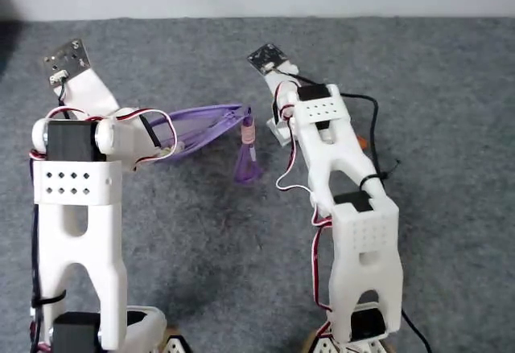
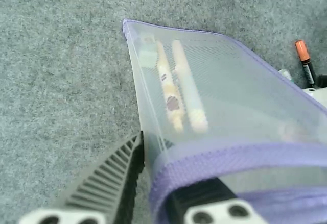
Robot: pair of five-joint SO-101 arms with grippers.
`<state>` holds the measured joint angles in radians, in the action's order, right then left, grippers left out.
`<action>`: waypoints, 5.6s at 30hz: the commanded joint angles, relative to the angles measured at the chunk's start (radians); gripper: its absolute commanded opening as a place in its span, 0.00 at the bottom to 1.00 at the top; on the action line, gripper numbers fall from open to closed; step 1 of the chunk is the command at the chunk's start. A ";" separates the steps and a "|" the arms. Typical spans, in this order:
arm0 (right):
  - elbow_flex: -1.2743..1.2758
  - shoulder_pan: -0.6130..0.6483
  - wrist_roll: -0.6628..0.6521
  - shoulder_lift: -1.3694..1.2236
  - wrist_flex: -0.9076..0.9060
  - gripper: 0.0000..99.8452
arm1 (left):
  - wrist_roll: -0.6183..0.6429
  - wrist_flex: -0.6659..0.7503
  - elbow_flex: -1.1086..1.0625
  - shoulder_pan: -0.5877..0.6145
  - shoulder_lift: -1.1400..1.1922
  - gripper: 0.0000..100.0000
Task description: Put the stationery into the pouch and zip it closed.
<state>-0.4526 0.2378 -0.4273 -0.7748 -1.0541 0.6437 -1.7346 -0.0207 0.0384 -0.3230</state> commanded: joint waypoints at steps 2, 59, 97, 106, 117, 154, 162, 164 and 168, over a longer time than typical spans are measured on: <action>-0.026 -0.024 -0.012 -0.010 -0.008 0.02 | 0.008 0.018 0.001 0.011 0.005 0.01; 0.578 0.424 0.743 1.268 0.232 0.01 | 0.006 0.040 -0.001 0.003 0.005 0.01; 1.020 0.510 0.543 1.129 1.102 0.08 | 0.006 0.054 -0.001 0.003 0.006 0.01; 1.016 0.509 0.543 1.264 0.941 0.18 | 0.006 0.054 -0.001 0.003 0.006 0.01; 1.014 0.513 0.523 1.365 0.858 0.17 | 0.006 0.069 -0.004 0.003 0.006 0.01; 1.154 0.473 0.493 1.541 0.483 0.01 | 0.006 0.084 -0.038 0.003 0.005 0.01; 1.053 0.453 0.497 1.291 0.559 0.01 | 0.006 0.081 -0.038 0.003 0.005 0.01; 1.014 0.453 0.499 1.334 0.458 0.01 | 0.006 0.081 -0.038 0.003 0.003 0.01; 1.007 0.453 0.499 1.437 0.349 0.01 | 0.006 0.089 -0.038 0.003 0.005 0.01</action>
<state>0.6214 0.6997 0.0744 0.5815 -0.6475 0.6437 -1.6686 -0.0621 0.0399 -0.3214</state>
